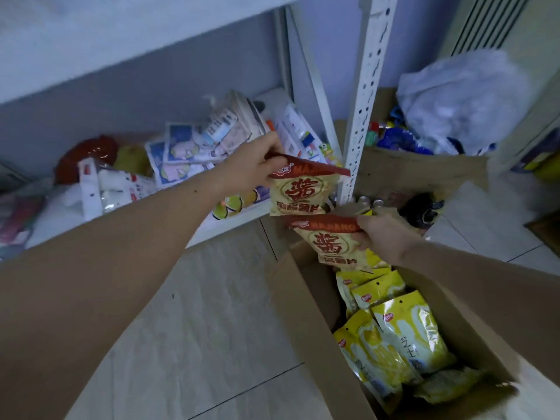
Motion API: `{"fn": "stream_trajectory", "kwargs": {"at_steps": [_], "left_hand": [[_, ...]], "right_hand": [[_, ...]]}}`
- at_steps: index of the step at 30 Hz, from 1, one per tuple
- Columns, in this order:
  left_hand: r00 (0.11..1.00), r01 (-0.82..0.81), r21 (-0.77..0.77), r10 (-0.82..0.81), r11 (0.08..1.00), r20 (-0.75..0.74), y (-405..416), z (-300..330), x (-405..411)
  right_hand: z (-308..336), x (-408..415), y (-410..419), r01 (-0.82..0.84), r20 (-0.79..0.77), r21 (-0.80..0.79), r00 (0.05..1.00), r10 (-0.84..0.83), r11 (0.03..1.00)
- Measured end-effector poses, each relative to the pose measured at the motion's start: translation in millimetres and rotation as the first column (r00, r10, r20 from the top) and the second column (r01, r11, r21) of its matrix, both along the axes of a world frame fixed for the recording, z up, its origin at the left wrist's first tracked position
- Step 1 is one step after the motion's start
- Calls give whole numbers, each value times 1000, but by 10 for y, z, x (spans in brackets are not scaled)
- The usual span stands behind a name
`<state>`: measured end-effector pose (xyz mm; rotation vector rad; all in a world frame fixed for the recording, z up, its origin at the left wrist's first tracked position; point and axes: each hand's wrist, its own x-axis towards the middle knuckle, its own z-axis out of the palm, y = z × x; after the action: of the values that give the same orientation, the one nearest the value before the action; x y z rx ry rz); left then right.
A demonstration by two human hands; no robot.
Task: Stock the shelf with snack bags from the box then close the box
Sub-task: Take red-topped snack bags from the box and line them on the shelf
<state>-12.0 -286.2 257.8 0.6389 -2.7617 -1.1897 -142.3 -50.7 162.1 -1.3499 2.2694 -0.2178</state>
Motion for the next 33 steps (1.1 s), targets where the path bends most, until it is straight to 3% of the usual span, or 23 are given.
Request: {"fn": "stream_trajectory", "kwargs": {"at_steps": [7, 13, 18, 23, 33], "left_hand": [[984, -124, -51, 116, 991, -139, 106, 1446, 347], [952, -223, 36, 226, 974, -207, 337, 2603, 649], [922, -294, -103, 254, 950, -291, 466, 3407, 903], [833, -464, -228, 335, 856, -440, 318, 4013, 1236], [834, -533, -480, 338, 697, -435, -479, 4521, 2049]], "right_hand": [[1427, 81, -66, -41, 13, -159, 999, 44, 986], [2574, 186, -149, -148, -117, -237, 985, 123, 960], [3471, 336, -222, -252, -175, -274, 962, 209, 928], [4157, 506, -432, -297, -208, -358, 950, 234, 885], [4822, 1199, -1445, -331, -175, -447, 943, 282, 831]]}}
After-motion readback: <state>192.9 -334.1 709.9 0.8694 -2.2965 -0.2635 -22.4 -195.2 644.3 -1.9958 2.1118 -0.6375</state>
